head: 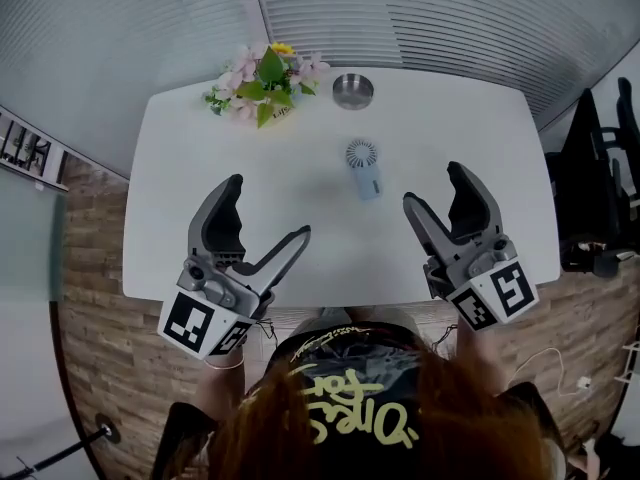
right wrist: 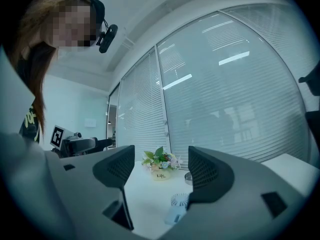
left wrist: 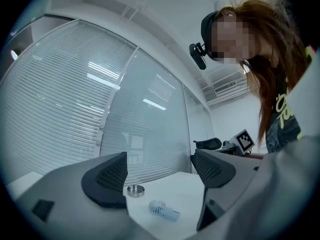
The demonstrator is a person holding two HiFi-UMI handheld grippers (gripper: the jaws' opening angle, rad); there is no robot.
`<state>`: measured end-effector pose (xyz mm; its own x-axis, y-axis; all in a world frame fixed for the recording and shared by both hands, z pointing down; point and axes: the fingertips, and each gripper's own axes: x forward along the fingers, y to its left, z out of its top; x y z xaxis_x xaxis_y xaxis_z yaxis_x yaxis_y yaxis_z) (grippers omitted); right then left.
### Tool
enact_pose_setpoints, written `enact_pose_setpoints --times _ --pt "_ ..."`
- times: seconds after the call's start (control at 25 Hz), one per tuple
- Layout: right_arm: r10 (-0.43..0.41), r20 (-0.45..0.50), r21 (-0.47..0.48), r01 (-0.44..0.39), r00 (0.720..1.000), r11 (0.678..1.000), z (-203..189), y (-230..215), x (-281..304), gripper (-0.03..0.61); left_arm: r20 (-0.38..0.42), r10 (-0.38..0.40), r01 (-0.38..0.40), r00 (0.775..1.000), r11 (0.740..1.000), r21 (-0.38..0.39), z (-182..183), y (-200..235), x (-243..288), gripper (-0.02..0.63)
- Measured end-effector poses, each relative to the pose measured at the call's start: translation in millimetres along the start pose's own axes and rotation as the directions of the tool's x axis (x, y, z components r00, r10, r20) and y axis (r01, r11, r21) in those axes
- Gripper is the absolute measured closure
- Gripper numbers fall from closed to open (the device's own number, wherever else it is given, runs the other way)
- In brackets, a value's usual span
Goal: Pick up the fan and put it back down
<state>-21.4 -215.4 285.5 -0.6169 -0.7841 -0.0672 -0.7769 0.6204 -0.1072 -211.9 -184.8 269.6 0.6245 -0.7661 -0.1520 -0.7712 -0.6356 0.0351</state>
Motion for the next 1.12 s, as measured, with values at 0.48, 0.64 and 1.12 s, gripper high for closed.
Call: enact_pose_setpoints --times 0.48,0.64,1.12 --pt "0.007 -0.066 0.019 -0.005 0.998 1.0 -28 -7 32 0.262 -0.017 0.026 -0.027 1.0 0.999 -0.02 -13 18 0 0.195" --pt "-0.002 -0.111 0.013 0.004 0.994 1.0 -50 -9 52 0.261 -0.033 0.07 -0.071 0.997 0.997 -0.038 -22 31 -10 0.195" --pt "-0.096 -0.391 0.002 0.105 0.915 0.994 -177 -40 109 0.178 -0.073 0.117 -0.121 0.99 0.991 -0.055 -38 47 -26 0.195"
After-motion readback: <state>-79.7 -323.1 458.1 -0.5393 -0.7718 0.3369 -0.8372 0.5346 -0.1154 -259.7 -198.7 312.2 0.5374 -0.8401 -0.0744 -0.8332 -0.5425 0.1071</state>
